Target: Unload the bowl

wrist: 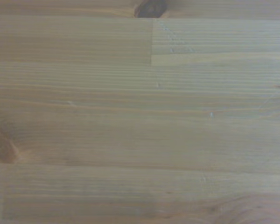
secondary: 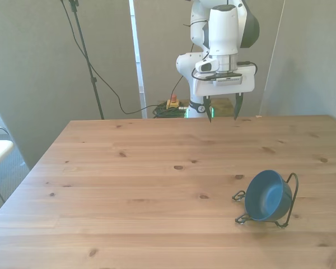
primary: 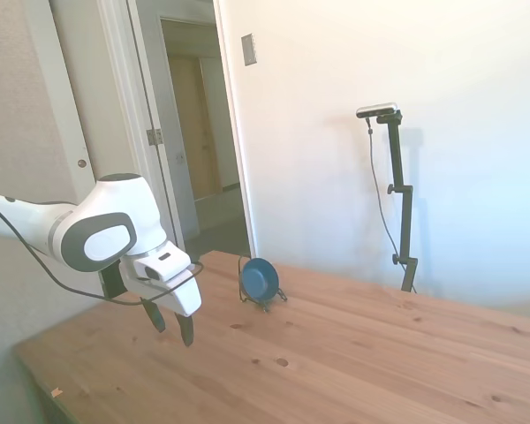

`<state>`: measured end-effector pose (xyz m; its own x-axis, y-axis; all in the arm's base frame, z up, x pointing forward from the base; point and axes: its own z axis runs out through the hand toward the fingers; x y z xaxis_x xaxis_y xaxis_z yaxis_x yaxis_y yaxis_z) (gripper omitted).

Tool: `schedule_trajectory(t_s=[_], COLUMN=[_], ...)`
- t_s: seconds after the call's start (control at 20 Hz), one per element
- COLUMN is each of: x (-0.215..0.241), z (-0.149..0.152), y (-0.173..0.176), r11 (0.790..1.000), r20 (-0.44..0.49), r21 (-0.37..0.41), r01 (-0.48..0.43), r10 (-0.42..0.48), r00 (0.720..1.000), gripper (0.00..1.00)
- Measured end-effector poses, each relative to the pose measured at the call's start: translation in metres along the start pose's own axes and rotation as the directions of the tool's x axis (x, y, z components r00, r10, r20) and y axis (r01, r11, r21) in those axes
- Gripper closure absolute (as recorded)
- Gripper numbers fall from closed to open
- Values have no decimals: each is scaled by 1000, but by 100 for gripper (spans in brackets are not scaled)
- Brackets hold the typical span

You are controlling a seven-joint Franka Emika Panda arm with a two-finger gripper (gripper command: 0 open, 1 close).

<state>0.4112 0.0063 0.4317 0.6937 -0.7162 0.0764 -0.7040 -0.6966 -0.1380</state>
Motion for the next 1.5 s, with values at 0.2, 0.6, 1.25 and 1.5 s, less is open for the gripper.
schedule_trajectory(t_s=[0.2, 0.6, 1.25, 1.5], x=[6, 65, 141, 146], z=[-5, -11, 1, 2], y=[1, -36, -135, -153], r11=[1000, 986, 930, 931], r20=[2, -76, -157, -174], r21=[7, 159, 265, 251], r01=[-5, 43, 254, 264], r10=[5, -31, -218, -225], r00=[1000, 997, 963, 959], gripper=[0, 0, 0, 0])
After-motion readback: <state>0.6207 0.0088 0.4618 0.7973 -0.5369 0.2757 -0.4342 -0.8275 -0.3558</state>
